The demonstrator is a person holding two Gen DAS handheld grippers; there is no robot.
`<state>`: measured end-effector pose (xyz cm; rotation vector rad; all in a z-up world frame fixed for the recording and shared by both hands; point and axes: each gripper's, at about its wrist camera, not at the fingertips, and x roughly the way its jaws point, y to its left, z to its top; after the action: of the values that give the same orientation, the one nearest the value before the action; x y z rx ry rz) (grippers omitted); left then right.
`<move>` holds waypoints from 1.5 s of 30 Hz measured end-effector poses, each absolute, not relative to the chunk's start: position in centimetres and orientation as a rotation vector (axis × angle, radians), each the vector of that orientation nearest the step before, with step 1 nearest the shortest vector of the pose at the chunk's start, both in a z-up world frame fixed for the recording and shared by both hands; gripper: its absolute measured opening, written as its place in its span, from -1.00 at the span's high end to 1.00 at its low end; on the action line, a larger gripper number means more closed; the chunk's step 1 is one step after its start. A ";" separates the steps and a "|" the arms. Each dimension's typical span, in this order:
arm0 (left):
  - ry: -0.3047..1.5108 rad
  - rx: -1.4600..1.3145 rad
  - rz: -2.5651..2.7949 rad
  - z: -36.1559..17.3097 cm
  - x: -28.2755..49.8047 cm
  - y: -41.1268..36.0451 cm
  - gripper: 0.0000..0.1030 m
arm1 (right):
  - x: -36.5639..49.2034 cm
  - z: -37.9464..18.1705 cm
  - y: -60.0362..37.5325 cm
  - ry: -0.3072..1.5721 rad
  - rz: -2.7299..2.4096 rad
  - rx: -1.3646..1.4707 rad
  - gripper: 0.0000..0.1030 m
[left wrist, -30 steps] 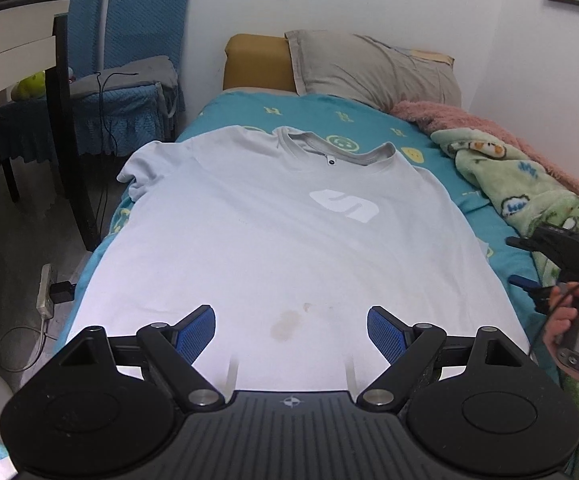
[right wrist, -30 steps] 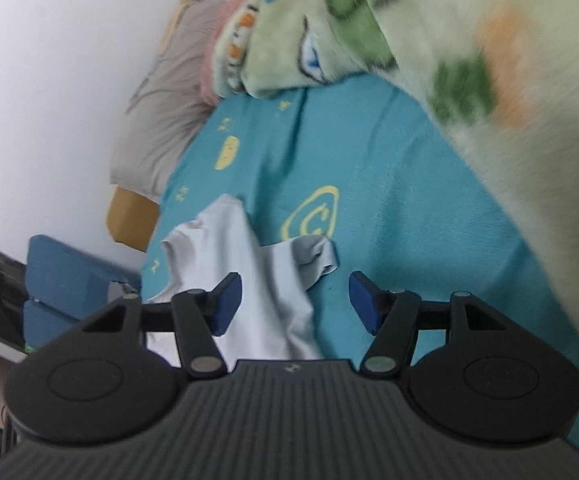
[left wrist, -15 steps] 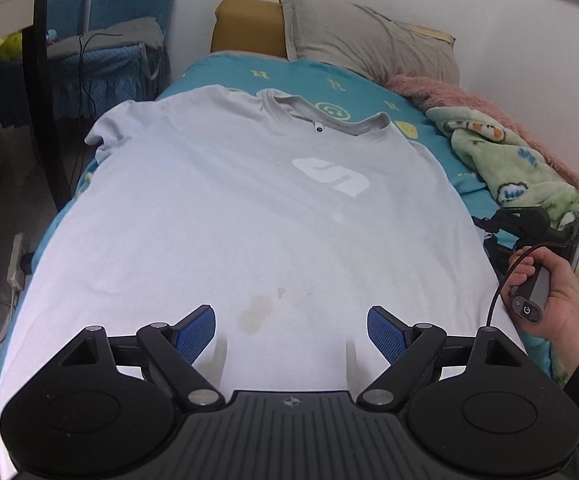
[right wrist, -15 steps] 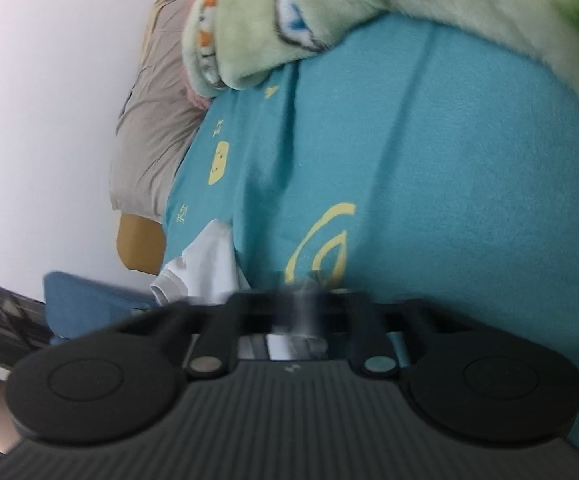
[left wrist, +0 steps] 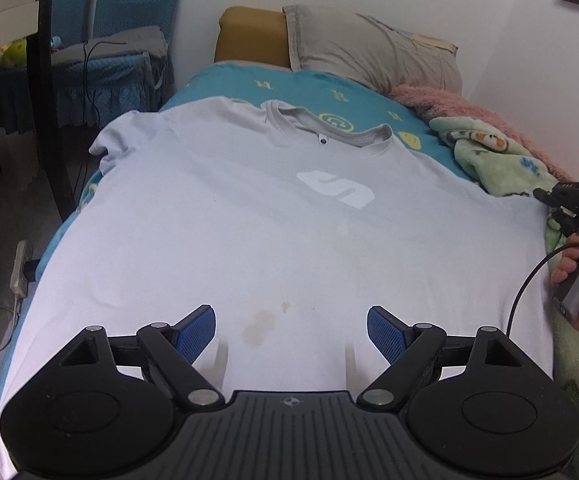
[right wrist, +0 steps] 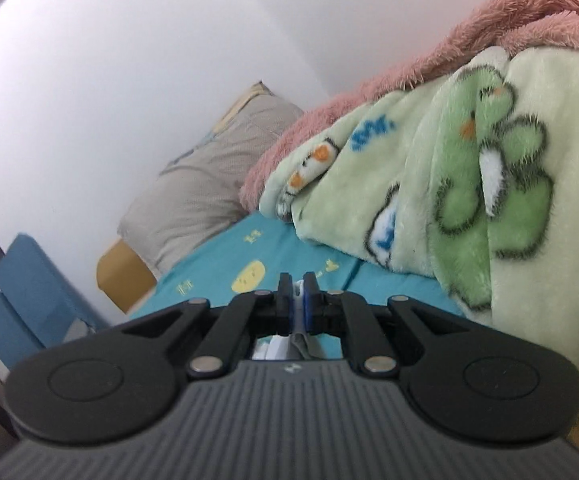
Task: Fold clothes
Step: 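Fold the side edge and sleeve toward the collar with the right gripper, then grasp the opposite side edge with the left gripper and fold it inward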
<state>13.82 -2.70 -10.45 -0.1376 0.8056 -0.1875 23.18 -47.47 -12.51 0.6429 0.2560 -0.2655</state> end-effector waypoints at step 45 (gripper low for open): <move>0.612 0.328 -0.382 -12.2 13.3 -10.6 -0.60 | 1.6 -1.9 -35.0 0.313 -0.192 0.527 -0.57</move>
<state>13.26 -10.56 -12.24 0.3275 0.6120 -0.3824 1.64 -35.00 -1.88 0.5267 0.3131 -0.1917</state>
